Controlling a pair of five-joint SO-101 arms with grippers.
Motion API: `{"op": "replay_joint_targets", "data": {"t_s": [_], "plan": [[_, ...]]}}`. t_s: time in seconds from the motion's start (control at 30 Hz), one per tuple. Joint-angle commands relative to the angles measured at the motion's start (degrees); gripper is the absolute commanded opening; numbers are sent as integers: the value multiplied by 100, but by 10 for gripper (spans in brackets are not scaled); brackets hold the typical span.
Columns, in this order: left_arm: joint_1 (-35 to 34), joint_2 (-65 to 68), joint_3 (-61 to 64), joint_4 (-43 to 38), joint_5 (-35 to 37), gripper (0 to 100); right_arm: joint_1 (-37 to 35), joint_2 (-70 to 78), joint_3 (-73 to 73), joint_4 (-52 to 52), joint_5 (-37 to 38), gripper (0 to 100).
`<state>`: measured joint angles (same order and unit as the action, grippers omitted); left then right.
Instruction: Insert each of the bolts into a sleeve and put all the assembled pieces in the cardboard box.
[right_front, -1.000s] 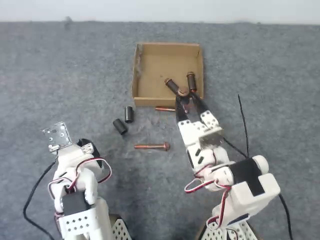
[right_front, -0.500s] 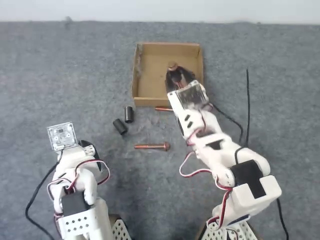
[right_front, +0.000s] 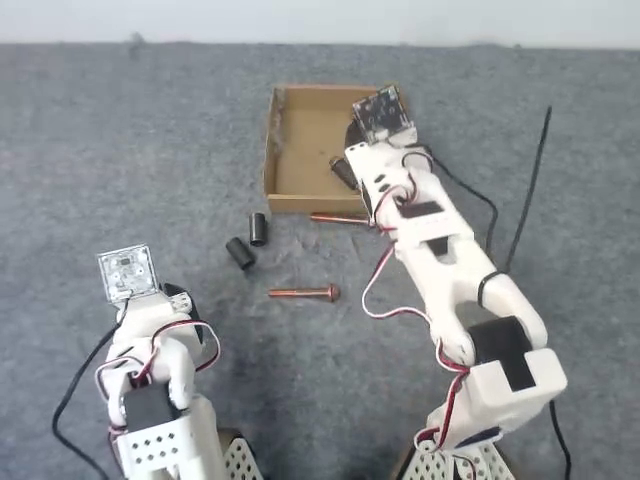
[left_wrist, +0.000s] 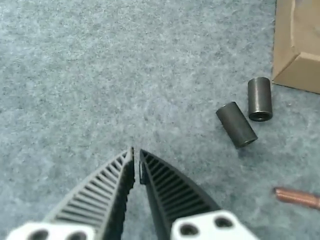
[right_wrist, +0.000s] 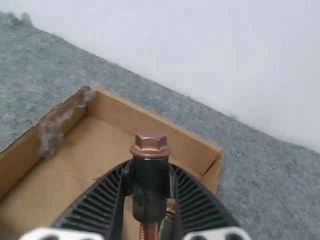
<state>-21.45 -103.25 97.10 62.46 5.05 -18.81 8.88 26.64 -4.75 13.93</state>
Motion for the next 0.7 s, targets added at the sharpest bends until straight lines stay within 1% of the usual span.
{"op": "replay_joint_targets", "data": {"t_s": [0.0, 0.13, 0.43, 0.67], "plan": [[-18, -132, -57, 18, -70, 18, 119, 163, -897, 435, 70, 6], [-26, -123, -57, 18, -70, 17, 163, 646, -1538, 1033, 70, 6], [-35, -123, -57, 18, -70, 17, 154, 1516, -2875, 2747, 62, 7], [-35, -123, -57, 18, -70, 17, 136, 2070, -3684, 3547, 62, 9]]}}
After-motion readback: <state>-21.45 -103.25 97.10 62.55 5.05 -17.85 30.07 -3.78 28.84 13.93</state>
